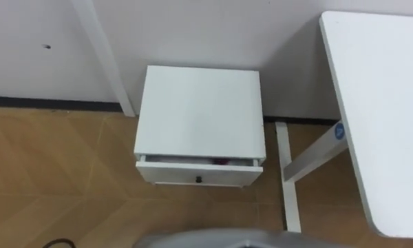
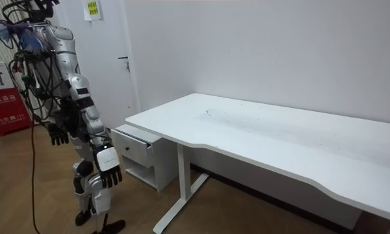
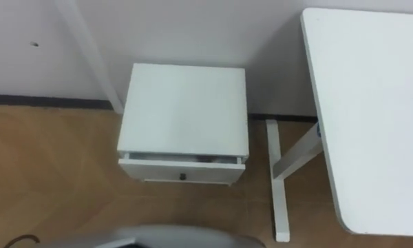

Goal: Put apple and close drawer

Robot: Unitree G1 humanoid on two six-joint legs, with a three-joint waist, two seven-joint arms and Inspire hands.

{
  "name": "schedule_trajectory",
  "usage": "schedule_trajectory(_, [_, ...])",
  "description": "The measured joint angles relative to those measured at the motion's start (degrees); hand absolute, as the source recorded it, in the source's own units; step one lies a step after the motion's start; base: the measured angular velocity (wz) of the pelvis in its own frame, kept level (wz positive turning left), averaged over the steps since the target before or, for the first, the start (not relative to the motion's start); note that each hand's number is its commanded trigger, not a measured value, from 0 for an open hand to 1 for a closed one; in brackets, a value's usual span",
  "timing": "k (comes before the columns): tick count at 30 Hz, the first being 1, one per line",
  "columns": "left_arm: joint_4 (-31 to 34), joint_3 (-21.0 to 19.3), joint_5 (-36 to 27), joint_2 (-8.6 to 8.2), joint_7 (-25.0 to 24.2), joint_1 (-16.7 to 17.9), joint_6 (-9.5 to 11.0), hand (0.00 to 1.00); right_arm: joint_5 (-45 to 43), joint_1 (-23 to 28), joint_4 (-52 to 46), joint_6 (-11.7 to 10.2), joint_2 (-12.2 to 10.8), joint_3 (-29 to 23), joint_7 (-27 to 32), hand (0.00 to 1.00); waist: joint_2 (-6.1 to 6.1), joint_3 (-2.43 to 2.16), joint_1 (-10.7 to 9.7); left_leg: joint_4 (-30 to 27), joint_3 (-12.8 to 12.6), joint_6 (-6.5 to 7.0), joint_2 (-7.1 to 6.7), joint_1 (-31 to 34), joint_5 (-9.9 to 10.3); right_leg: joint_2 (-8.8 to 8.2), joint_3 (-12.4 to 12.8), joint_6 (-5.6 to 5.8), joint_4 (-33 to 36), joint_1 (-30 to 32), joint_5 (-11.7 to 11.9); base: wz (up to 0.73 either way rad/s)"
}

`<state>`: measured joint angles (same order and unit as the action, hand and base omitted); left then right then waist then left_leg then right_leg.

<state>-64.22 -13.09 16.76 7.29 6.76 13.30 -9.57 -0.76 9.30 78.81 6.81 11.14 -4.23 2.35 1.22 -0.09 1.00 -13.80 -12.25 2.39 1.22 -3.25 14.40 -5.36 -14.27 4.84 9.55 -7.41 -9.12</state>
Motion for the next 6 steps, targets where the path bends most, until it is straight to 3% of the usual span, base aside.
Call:
schedule_trajectory(4, [-1.0,1.0,-0.4,-0.04,-0.1,0.2,-0.5,0.0,0.0,0.0,1.3,1.6,-0.6,-1.6,0.0,0.0,-0.37,0.42,-1.3,0.4,0.0,0.0,-0.19,-1.0,0.0,-0.13,-0.1,-0.04,0.0,-0.7,-0.1,-0.03])
schedule_trajectory(6, [-1.0,2.0,-0.4,-0.05,-0.1,0.0,-0.5,0.0,0.4,-0.2,1.3,2.1,-0.7,-1.6,0.0,0.0,-0.55,0.38,-1.7,1.3,0.0,0.0,-0.25,-1.4,0.0,-0.12,0.0,-0.05,0.0,-0.9,-0.1,-0.08])
